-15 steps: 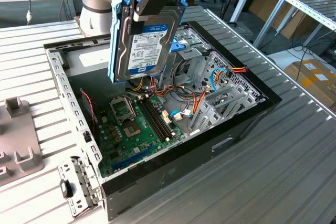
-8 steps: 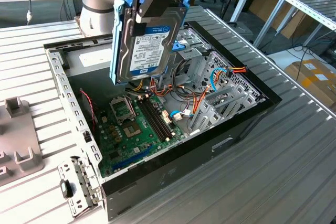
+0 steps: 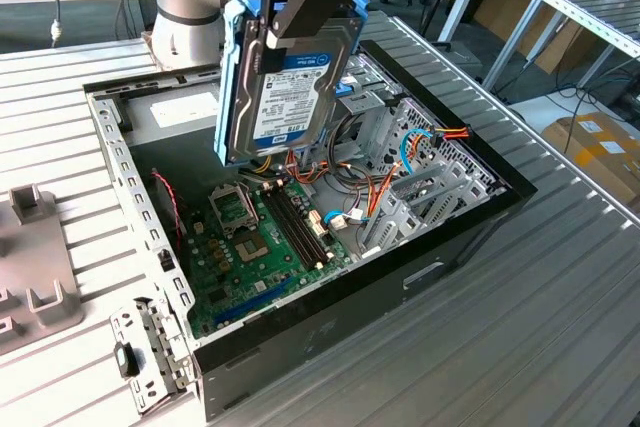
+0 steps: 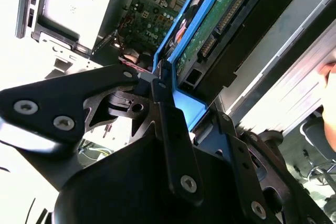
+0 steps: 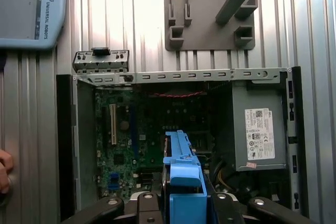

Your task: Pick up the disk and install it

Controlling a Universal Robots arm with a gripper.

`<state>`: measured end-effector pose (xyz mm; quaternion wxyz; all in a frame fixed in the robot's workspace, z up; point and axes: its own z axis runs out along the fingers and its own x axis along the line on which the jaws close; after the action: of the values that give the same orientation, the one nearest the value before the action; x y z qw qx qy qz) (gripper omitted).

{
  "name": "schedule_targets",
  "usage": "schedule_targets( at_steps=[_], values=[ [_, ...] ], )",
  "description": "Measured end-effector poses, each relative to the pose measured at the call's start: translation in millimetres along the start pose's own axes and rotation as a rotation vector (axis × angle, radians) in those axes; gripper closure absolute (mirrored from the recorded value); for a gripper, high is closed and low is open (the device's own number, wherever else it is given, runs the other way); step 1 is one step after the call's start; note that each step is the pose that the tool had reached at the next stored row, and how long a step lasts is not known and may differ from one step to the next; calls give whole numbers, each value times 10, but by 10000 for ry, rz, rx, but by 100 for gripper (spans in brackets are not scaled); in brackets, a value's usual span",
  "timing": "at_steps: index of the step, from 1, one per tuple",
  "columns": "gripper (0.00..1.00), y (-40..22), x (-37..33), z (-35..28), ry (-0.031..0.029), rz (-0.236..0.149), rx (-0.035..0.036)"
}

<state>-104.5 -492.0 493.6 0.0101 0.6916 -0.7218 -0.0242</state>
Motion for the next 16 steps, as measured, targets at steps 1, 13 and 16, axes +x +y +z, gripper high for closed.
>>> schedule_targets(
  at_steps=[1, 13, 16],
  values=[
    [63, -3, 6, 0, -1, 0, 1],
    [63, -43, 99, -3, 0, 0, 0],
    [63, -53, 125, -4, 0, 0, 0]
  ],
)
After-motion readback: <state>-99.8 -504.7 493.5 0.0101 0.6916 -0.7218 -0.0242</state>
